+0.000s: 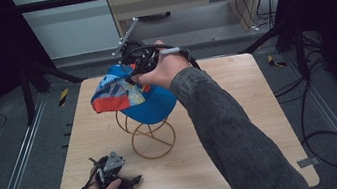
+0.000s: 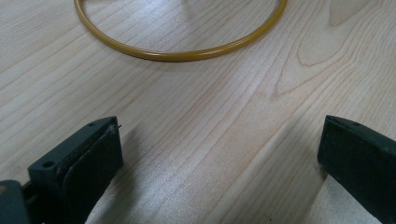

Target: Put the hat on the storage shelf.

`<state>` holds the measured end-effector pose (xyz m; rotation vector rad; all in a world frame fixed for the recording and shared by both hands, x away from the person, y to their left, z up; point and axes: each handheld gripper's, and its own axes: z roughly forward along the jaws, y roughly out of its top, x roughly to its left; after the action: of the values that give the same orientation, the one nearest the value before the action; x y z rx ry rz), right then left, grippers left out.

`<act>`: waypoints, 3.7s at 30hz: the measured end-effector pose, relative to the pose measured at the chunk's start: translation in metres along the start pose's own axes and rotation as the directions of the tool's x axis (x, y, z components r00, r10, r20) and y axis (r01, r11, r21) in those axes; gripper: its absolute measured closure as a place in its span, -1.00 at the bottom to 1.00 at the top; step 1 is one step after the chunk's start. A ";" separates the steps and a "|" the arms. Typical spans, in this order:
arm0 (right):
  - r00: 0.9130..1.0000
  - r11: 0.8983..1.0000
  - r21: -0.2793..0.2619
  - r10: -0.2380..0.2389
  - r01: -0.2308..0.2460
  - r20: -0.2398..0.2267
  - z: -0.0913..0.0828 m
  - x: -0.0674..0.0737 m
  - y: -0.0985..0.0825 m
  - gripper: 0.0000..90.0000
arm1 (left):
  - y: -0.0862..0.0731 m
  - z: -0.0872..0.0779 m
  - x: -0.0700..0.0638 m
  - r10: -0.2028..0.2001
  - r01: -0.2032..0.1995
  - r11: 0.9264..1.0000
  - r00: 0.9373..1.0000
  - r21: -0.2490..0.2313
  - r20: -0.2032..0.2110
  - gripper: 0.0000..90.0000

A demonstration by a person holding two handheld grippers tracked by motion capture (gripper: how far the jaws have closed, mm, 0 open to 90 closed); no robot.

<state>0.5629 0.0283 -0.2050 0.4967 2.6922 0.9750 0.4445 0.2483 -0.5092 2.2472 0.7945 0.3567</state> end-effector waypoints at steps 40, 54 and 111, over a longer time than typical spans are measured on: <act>1.000 0.999 0.051 -0.007 0.009 -0.028 0.028 0.006 0.004 0.95 | 0.000 0.000 0.000 0.000 0.000 1.000 1.000 -0.003 0.002 -1.00; 1.000 0.999 0.042 0.013 -0.012 -0.021 0.024 0.003 -0.002 0.57 | 0.000 0.000 0.000 0.000 0.000 1.000 1.000 -0.003 0.002 -1.00; 0.963 0.966 -0.200 0.202 -0.165 0.179 -0.076 -0.019 -0.136 -0.73 | 0.000 0.000 0.000 -0.001 0.001 1.000 1.000 -0.003 -0.002 -1.00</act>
<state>0.5232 -0.1205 -0.2346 0.7733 2.3848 1.1430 0.4443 0.2481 -0.5094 2.2433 0.7960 0.3598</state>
